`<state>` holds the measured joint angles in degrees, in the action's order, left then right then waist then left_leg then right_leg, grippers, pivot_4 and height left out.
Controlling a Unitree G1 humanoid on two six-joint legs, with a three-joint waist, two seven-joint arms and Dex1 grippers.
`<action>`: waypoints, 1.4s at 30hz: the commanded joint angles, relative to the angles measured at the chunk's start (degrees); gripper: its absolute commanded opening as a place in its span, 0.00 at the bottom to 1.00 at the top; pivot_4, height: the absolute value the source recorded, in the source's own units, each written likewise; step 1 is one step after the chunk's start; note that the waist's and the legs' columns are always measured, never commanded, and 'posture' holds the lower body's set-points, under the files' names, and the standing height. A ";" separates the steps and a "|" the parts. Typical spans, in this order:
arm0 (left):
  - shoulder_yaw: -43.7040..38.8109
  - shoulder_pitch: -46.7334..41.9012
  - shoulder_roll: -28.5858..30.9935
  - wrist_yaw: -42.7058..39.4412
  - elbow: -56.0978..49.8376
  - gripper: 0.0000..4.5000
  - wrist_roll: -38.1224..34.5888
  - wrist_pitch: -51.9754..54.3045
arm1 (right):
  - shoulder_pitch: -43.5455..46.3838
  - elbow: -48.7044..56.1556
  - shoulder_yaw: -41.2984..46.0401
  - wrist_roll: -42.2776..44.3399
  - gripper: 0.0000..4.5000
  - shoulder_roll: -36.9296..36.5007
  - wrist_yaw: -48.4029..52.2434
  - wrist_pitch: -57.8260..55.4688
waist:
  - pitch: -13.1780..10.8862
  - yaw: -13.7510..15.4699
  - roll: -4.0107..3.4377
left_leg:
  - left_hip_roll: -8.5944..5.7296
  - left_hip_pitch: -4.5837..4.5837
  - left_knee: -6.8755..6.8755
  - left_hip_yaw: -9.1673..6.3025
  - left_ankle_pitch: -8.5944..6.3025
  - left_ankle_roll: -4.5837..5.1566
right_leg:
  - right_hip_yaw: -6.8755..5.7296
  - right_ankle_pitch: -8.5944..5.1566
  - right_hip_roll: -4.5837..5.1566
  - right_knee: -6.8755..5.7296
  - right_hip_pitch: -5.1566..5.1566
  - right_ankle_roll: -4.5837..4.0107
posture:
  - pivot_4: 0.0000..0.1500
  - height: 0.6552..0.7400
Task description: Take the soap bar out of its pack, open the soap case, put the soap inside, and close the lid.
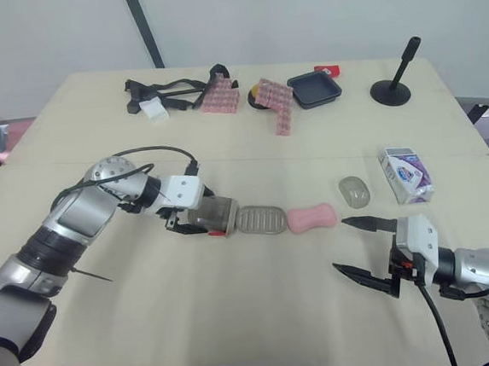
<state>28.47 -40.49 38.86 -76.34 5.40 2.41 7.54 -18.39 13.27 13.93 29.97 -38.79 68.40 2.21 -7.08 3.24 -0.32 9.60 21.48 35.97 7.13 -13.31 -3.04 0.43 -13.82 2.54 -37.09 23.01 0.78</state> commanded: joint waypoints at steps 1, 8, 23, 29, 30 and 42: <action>-0.82 0.52 0.58 -0.20 1.41 0.77 1.11 -1.82 | 0.06 0.35 0.78 -0.04 1.00 -0.65 0.31 0.82 | 0.00 -0.04 0.00 | 0.00 0.00 0.00 0.00 0.00 0.00 | 0.00 0.00 0.00 -0.01 0.00 0.00 | 1.00 1.00; -1.96 0.57 0.56 -1.00 2.43 1.00 0.09 -2.64 | 0.00 1.28 0.64 -0.14 1.00 -0.66 -0.10 0.19 | 0.00 -0.13 0.00 | 0.00 0.01 0.00 0.01 0.00 0.00 | 0.01 0.00 0.00 -0.03 0.00 0.00 | 1.00 1.00; -13.35 2.71 0.53 -7.22 -4.03 1.00 -17.71 6.64 | 1.31 3.34 0.98 0.19 1.00 -2.44 -0.18 -2.63 | 0.00 -0.07 0.00 | 0.00 -0.04 0.00 0.00 0.00 0.00 | -0.02 -0.01 0.00 -0.01 0.06 -0.02 | 1.00 1.00; -22.33 11.24 -2.00 -1.82 -11.14 1.00 -26.82 7.85 | 5.57 5.34 0.48 -0.16 1.00 -7.09 -1.82 -8.16 | 0.00 -0.33 -0.06 | -0.01 0.03 -0.02 0.06 0.00 0.00 | 0.05 -0.02 0.01 -0.02 0.06 -0.04 | 1.00 1.00; -23.58 13.60 -2.02 -0.75 -12.64 1.00 -27.83 8.59 | 6.55 5.90 0.26 -0.19 1.00 -8.15 -2.11 -9.68 | -0.01 -0.45 -0.05 | 0.00 0.04 -0.03 0.06 0.00 0.00 | 0.05 -0.02 0.00 -0.02 0.06 -0.04 | 1.00 1.00; -33.71 40.11 0.56 2.38 -21.89 1.00 -32.47 4.46 | 23.97 7.04 -12.34 -5.78 1.00 -19.24 0.90 -21.98 | -0.05 -0.43 0.02 | 0.06 -0.08 -0.06 0.00 0.00 0.00 | -0.02 -0.02 -0.08 0.07 0.08 -0.03 | 1.00 1.00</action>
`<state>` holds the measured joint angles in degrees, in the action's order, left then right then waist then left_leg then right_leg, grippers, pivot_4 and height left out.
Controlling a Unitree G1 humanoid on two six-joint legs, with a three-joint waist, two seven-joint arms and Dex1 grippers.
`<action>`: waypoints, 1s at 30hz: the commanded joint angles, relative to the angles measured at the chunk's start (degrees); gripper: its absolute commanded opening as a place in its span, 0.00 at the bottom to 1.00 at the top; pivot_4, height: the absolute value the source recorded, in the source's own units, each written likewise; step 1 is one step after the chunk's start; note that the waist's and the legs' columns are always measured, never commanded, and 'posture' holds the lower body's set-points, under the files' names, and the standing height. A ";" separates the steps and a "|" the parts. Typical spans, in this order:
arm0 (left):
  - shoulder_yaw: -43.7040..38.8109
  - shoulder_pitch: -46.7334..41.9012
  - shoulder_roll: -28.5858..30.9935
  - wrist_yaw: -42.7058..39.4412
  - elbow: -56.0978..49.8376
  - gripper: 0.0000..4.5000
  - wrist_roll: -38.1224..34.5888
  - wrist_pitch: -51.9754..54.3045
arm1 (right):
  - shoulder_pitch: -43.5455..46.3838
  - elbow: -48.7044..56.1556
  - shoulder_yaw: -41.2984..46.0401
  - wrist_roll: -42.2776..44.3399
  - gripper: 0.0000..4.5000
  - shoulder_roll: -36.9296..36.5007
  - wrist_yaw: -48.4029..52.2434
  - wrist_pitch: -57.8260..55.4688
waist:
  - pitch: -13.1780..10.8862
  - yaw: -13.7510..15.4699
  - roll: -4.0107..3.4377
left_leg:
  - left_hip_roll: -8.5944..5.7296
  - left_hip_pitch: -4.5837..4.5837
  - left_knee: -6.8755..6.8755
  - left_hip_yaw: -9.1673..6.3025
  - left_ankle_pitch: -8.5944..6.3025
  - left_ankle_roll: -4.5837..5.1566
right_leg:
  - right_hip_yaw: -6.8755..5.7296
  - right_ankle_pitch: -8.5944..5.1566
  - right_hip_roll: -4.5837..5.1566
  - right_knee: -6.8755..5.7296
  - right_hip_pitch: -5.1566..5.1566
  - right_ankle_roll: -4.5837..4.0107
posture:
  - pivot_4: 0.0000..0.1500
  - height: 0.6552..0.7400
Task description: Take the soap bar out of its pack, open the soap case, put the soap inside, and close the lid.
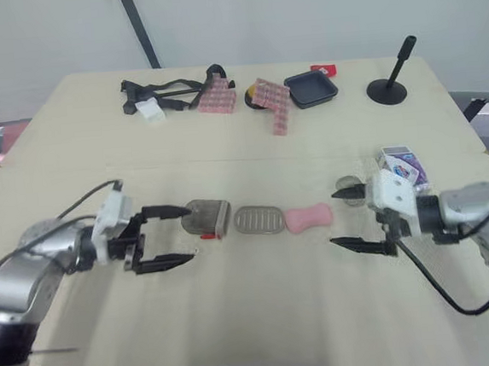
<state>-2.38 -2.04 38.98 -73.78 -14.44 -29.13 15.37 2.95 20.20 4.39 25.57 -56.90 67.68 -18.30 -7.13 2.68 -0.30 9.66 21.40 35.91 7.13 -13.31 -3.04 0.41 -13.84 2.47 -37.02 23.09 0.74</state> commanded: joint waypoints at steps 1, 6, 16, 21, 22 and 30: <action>-3.07 2.58 0.50 0.10 -2.26 1.00 -1.00 -3.71 | 4.27 -0.43 -4.29 -1.91 1.00 -1.17 2.01 -2.31 | -0.01 0.34 0.01 | 0.00 -0.01 0.00 -0.01 0.00 0.00 | -0.01 0.00 0.00 0.00 0.00 0.00 | 1.00 1.00; -3.06 6.75 0.79 -0.55 -3.48 1.00 -0.10 -7.73 | 13.28 -5.38 -12.20 -6.62 1.00 1.18 3.76 -2.49 | 0.00 0.20 0.03 | -0.02 0.00 0.01 -0.01 0.00 0.00 | -0.03 0.00 0.04 0.01 0.02 -0.01 | 1.00 1.00; -2.83 9.84 -1.13 2.17 -6.15 1.00 -1.69 -10.04 | 23.01 -13.66 -21.54 -14.68 1.00 6.57 5.57 -1.93 | -0.01 0.15 0.03 | 0.01 0.05 0.02 0.06 0.01 0.00 | 0.01 0.00 0.00 -0.14 0.18 -0.01 | 1.00 1.00; -2.20 10.29 -1.91 3.29 -6.38 1.00 -1.11 -10.87 | 25.99 -15.81 -24.21 -17.05 1.00 8.50 6.40 -2.34 | -0.01 0.15 0.03 | 0.03 0.04 0.03 0.11 0.01 -0.01 | 0.08 0.00 -0.04 -0.25 0.25 -0.01 | 1.00 1.00; -2.18 10.29 -1.99 3.52 -6.30 1.00 -1.10 -10.98 | 26.23 -15.97 -24.43 -17.37 1.00 8.71 6.52 -2.27 | -0.01 0.18 0.03 | 0.04 0.05 0.03 0.11 0.01 -0.01 | 0.08 0.00 -0.05 -0.24 0.26 -0.01 | 1.00 1.00; -1.16 11.76 -2.89 4.79 -7.13 1.00 -0.80 -12.10 | 27.93 -18.83 -26.82 -20.49 1.00 10.35 8.19 0.99 | 0.00 0.18 0.04 | 0.04 0.05 0.04 0.18 0.01 -0.02 | 0.16 0.01 -0.06 -0.28 0.30 0.00 | 1.00 1.00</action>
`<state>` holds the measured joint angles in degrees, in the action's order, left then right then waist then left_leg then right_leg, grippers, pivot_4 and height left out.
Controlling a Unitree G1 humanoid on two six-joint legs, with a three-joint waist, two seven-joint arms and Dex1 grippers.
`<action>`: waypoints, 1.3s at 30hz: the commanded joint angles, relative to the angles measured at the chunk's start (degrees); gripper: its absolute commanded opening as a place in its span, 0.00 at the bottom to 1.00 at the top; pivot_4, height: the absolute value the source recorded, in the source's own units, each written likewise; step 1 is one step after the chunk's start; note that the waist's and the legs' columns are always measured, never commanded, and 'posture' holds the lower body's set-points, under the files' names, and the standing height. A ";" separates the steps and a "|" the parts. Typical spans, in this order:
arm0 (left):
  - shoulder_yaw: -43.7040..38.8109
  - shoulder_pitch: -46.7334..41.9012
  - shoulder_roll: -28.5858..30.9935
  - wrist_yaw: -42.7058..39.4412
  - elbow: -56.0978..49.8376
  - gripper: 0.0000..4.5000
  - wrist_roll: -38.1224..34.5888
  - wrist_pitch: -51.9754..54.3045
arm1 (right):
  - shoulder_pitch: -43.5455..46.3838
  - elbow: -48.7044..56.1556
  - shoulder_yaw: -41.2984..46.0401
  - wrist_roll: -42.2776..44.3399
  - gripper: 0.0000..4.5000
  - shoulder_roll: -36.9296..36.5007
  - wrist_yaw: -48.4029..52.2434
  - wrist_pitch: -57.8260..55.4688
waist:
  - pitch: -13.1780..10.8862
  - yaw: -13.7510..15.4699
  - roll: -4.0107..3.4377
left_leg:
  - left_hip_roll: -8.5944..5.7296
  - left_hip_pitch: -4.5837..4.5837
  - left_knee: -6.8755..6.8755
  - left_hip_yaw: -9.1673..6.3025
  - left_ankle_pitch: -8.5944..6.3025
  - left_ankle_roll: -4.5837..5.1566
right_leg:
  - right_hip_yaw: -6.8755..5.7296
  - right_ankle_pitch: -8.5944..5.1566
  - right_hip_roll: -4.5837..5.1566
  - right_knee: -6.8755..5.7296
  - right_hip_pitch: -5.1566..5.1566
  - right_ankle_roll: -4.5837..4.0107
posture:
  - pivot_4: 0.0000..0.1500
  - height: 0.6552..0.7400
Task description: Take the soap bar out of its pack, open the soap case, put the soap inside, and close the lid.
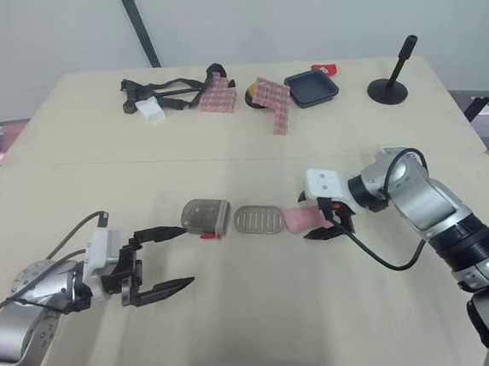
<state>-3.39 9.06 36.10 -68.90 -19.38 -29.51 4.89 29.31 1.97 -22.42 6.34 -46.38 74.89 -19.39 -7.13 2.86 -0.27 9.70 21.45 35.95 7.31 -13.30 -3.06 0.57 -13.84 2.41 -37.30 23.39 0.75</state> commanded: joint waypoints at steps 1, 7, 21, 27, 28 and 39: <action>-0.14 0.82 0.01 -0.10 -2.12 1.00 -0.46 -1.82 | 1.64 -0.82 -0.10 -1.60 1.00 -0.22 1.29 2.65 | 0.00 0.03 0.00 | 0.00 0.00 0.00 0.01 0.00 0.00 | 0.01 0.00 0.00 -0.01 0.01 0.00 | 1.00 1.00; 0.50 1.86 -0.49 -0.51 -1.36 1.00 -0.34 -3.65 | 2.39 -1.87 0.58 -0.82 1.00 1.54 1.82 1.78 | 0.00 -0.08 0.00 | 0.00 -0.02 0.00 0.06 0.00 0.00 | 0.07 0.01 -0.01 -0.05 0.03 0.01 | 1.00 1.00; 2.65 4.54 -1.51 -0.52 0.31 1.00 1.38 -8.10 | 1.45 -1.72 -0.20 -2.84 0.51 1.09 2.70 2.58 | 0.00 0.07 0.00 | 0.04 -0.04 0.01 0.11 0.00 -0.01 | 0.12 0.03 -0.05 -0.11 0.07 0.05 | 1.00 1.00; 3.02 3.89 -1.36 -0.64 0.67 1.00 0.95 -8.40 | 0.82 -1.01 0.33 -2.48 0.37 0.41 2.87 2.03 | 0.01 0.12 0.01 | 0.05 -0.04 0.01 0.13 0.00 -0.01 | 0.14 0.04 -0.05 -0.12 0.08 0.07 | 1.00 1.00; 3.01 3.78 -1.43 -0.63 0.88 1.00 0.87 -8.52 | 0.73 -0.86 0.50 -2.33 0.37 0.35 2.81 1.89 | 0.01 0.13 0.01 | 0.04 -0.04 0.01 0.13 0.00 -0.01 | 0.14 0.04 -0.05 -0.11 0.08 0.07 | 1.00 1.00; 0.84 -0.44 -1.62 3.95 3.57 1.00 -0.05 -6.28 | 5.94 7.93 5.12 3.17 0.37 1.04 1.42 -11.04 | 0.01 0.02 0.00 | 0.09 -0.05 0.05 0.20 0.01 -0.03 | 0.23 0.13 -0.12 -0.24 0.16 0.23 | 1.00 1.00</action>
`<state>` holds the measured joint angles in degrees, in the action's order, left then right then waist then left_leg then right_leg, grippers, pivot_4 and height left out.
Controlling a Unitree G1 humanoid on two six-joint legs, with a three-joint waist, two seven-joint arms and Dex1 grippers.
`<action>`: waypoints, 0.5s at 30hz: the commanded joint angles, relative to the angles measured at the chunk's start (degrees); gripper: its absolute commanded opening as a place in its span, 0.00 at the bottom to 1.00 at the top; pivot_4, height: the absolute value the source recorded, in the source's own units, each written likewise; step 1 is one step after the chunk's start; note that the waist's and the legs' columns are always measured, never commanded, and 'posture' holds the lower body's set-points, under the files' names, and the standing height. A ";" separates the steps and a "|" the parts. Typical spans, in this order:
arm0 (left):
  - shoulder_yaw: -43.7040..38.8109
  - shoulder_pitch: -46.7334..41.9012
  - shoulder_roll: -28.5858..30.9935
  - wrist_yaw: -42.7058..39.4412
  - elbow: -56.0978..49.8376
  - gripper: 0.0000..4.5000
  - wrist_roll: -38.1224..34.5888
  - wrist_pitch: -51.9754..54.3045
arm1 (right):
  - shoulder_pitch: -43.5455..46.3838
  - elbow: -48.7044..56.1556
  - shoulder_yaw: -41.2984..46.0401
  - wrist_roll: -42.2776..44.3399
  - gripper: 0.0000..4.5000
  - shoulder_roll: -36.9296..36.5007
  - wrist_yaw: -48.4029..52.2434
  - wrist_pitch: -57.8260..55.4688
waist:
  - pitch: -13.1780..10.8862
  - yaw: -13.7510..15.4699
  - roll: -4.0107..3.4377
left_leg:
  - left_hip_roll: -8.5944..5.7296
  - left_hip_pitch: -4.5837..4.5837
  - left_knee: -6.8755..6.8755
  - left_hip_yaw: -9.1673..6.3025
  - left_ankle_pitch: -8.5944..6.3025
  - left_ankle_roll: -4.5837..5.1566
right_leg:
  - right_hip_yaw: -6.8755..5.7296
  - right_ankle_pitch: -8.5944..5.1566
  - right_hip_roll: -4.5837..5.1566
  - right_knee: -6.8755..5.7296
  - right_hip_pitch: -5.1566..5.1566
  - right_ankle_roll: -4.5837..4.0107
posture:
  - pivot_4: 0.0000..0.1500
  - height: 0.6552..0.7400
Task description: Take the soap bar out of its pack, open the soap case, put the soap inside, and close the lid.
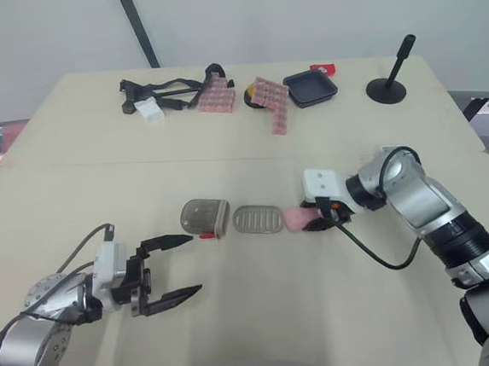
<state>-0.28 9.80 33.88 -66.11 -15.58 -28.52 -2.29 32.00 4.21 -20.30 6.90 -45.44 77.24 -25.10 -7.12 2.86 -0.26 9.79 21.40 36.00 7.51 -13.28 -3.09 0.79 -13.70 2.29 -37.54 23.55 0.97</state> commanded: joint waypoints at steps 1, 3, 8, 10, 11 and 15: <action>-2.45 -1.43 0.81 1.21 -0.22 1.00 -1.19 1.17 | 3.82 7.07 2.91 2.94 0.37 0.46 -1.49 -7.12 | 0.00 -0.02 0.00 | 0.03 0.00 0.02 0.00 0.00 0.00 | 0.00 0.00 -0.02 -0.01 0.00 0.00 | 1.00 1.00; -2.90 -2.00 1.24 1.23 -0.26 1.00 -1.34 1.67 | 4.79 10.10 2.36 3.42 0.37 1.76 -3.62 -11.57 | 0.01 0.05 0.01 | 0.10 -0.01 0.02 0.01 0.01 -0.04 | 0.01 0.02 -0.10 -0.02 0.02 0.02 | 1.00 1.00; -2.85 -5.70 1.71 2.53 -0.01 1.00 -0.97 3.75 | 7.36 17.33 -3.07 1.96 0.37 8.58 -11.97 -23.88 | 0.01 0.27 0.01 | 0.21 -0.01 0.01 0.00 0.19 -0.42 | 0.00 0.04 -0.22 -0.02 0.04 0.05 | 1.00 1.00; -2.29 -6.75 1.48 3.18 -0.91 1.00 -1.00 4.61 | 7.82 17.77 -5.00 1.43 0.37 10.77 -14.54 -26.53 | 0.01 0.25 0.01 | 0.22 0.01 0.01 0.00 0.28 -0.59 | 0.03 0.06 -0.25 -0.05 0.09 0.05 | 1.00 1.00; -2.10 -7.02 1.43 3.38 -1.38 1.00 -1.06 4.99 | 7.81 17.75 -6.08 0.97 0.37 10.87 -15.21 -26.98 | 0.01 0.31 0.01 | 0.21 0.00 0.01 0.00 0.31 -0.67 | 0.04 0.07 -0.26 -0.07 0.09 0.05 | 1.00 1.00; -1.75 -7.39 1.54 3.63 -2.63 1.00 -1.26 6.04 | 7.71 17.37 -7.39 1.54 0.37 12.47 -18.01 -29.85 | 0.01 0.48 0.02 | 0.20 0.03 0.00 0.00 0.26 -0.84 | 0.06 0.09 -0.26 -0.02 0.08 0.08 | 1.00 1.00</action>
<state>-1.64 2.74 35.00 -62.60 -15.84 -29.02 3.49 38.65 20.64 -28.47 8.19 -33.67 60.72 -53.66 -7.11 3.34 -0.24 10.00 21.43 35.99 7.51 -13.03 -3.96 0.86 -13.61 2.00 -37.56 23.63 1.06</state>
